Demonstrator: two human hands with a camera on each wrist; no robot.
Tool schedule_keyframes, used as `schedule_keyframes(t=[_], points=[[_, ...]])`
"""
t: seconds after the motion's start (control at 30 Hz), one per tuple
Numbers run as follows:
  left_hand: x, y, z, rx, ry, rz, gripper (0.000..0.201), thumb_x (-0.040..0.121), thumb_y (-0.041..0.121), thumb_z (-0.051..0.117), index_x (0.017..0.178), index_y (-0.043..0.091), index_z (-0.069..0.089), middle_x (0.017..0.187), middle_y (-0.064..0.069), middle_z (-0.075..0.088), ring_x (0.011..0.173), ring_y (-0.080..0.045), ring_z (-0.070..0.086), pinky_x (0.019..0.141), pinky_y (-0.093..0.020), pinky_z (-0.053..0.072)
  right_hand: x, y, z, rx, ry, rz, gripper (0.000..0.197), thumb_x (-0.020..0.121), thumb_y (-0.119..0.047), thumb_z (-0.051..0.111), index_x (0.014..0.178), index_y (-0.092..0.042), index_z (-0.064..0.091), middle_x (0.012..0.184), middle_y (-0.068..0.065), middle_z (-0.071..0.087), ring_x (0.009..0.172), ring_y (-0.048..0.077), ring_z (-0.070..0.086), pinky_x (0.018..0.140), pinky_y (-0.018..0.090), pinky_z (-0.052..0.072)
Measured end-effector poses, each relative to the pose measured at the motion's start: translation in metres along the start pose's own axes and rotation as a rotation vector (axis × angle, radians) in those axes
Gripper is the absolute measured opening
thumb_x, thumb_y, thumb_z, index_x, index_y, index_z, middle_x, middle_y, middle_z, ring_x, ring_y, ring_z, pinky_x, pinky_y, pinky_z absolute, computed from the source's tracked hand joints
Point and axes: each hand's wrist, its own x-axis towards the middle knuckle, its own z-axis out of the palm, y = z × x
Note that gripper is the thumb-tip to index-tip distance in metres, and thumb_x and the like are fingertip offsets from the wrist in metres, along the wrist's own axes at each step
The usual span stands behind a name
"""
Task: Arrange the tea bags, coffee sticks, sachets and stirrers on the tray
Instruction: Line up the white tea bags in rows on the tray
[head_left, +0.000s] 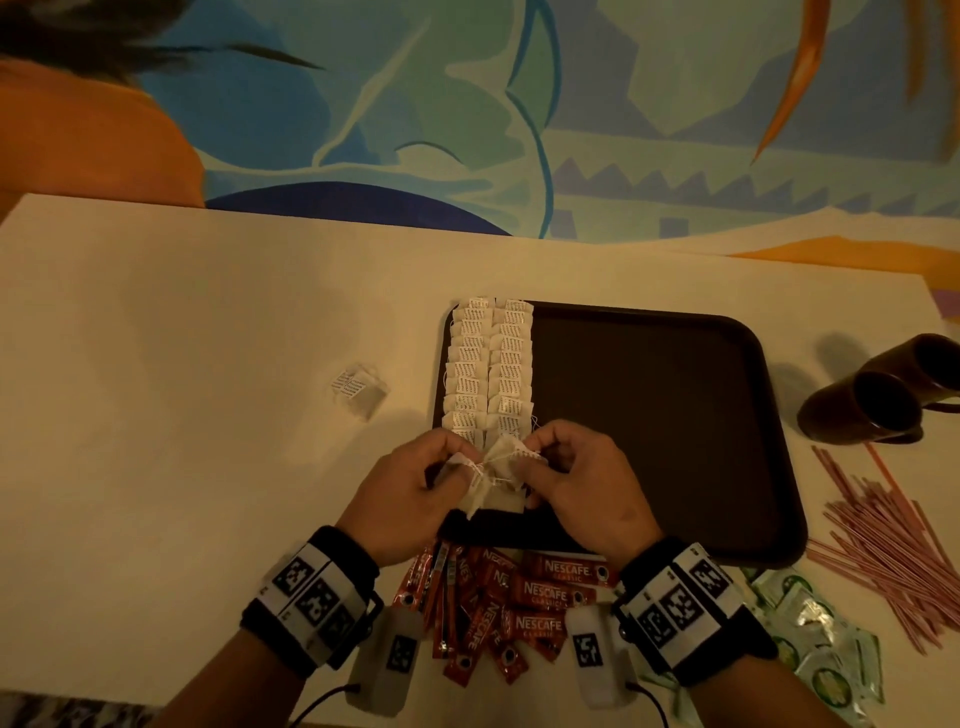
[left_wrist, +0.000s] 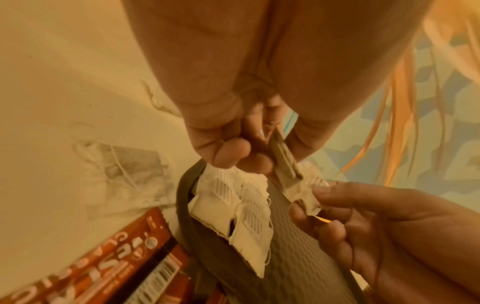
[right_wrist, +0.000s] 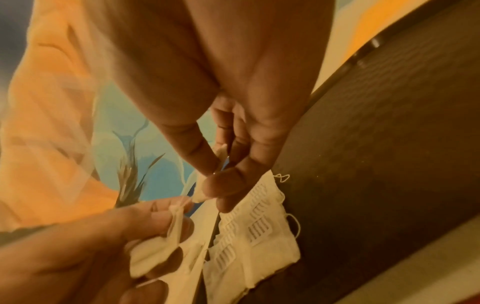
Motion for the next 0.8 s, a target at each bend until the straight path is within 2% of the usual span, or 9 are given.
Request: schedule_keyframes(t=[0.1, 0.17, 0.23, 0.37, 0.47, 0.63, 0.73, 0.8], points=[[-0.001, 0.002, -0.001, -0.034, -0.074, -0.003, 0.014, 0.1, 0.028, 0.06, 0.112, 0.036, 0.063, 0.108, 0.014, 0.074, 0.099, -0.006, 0.07, 0.089, -0.044, 0.056, 0.001, -0.005, -0.003, 0.169, 0.018, 0.068, 0.008, 0.091, -0.012, 0.076, 0.092, -0.013, 0.069, 0.084, 0.005, 0.077, 0.058, 0.019, 0.071, 0.059, 0.032, 0.057], [-0.003, 0.003, -0.002, -0.024, -0.112, 0.011, 0.017, 0.099, 0.028, 0.062, 0.114, 0.036, 0.062, 0.114, 0.018, 0.072, 0.104, -0.003, 0.068, 0.091, -0.039, 0.056, 0.002, -0.007, -0.005, 0.179, 0.056, 0.063, 0.009, 0.09, -0.011, 0.077, 0.091, -0.015, 0.069, 0.085, 0.005, 0.077, 0.057, 0.019, 0.071, 0.058, 0.031, 0.056], [-0.004, 0.005, -0.002, -0.001, -0.118, 0.038, 0.017, 0.098, 0.027, 0.063, 0.113, 0.035, 0.062, 0.111, 0.016, 0.072, 0.101, -0.004, 0.068, 0.087, -0.035, 0.056, 0.002, -0.005, -0.004, 0.121, 0.089, 0.028, 0.011, 0.089, -0.014, 0.079, 0.088, -0.019, 0.069, 0.084, 0.003, 0.077, 0.059, 0.019, 0.072, 0.059, 0.032, 0.058], [-0.006, 0.008, 0.0, 0.078, -0.016, 0.075, 0.013, 0.095, 0.024, 0.068, 0.104, 0.033, 0.065, 0.096, 0.014, 0.072, 0.089, -0.007, 0.067, 0.071, -0.019, 0.052, 0.0, -0.003, 0.0, -0.002, 0.1, -0.042, 0.018, 0.086, -0.023, 0.083, 0.083, -0.027, 0.065, 0.079, -0.001, 0.074, 0.065, 0.021, 0.072, 0.064, 0.04, 0.062], [-0.008, 0.01, 0.0, 0.085, -0.008, 0.074, 0.014, 0.094, 0.023, 0.068, 0.101, 0.034, 0.065, 0.093, 0.014, 0.071, 0.086, -0.007, 0.067, 0.067, -0.015, 0.049, -0.002, -0.003, 0.002, -0.059, 0.107, -0.09, 0.023, 0.087, -0.017, 0.08, 0.081, -0.028, 0.059, 0.083, -0.004, 0.074, 0.067, 0.017, 0.071, 0.064, 0.04, 0.061], [-0.012, 0.016, -0.001, 0.027, -0.073, 0.122, 0.014, 0.094, 0.021, 0.069, 0.101, 0.032, 0.066, 0.094, 0.01, 0.072, 0.088, -0.01, 0.068, 0.073, -0.02, 0.052, -0.002, -0.008, 0.002, -0.164, 0.104, -0.134, 0.024, 0.09, -0.013, 0.072, 0.082, -0.025, 0.052, 0.075, 0.0, 0.066, 0.061, 0.013, 0.061, 0.056, 0.034, 0.054], [-0.014, 0.016, -0.002, 0.022, -0.099, 0.126, 0.013, 0.094, 0.021, 0.069, 0.103, 0.031, 0.067, 0.097, 0.01, 0.073, 0.09, -0.01, 0.069, 0.078, -0.027, 0.054, 0.001, -0.011, 0.002, -0.094, 0.065, -0.131, 0.023, 0.094, -0.019, 0.068, 0.084, -0.029, 0.05, 0.085, 0.002, 0.07, 0.073, 0.02, 0.068, 0.063, 0.042, 0.059], [-0.014, 0.015, -0.003, 0.01, -0.103, 0.117, 0.013, 0.094, 0.021, 0.068, 0.103, 0.031, 0.067, 0.099, 0.01, 0.073, 0.091, -0.011, 0.069, 0.08, -0.032, 0.055, 0.002, -0.012, 0.002, -0.041, 0.032, -0.124, 0.019, 0.094, -0.022, 0.068, 0.086, -0.03, 0.053, 0.086, 0.004, 0.07, 0.073, 0.026, 0.067, 0.068, 0.05, 0.059]])
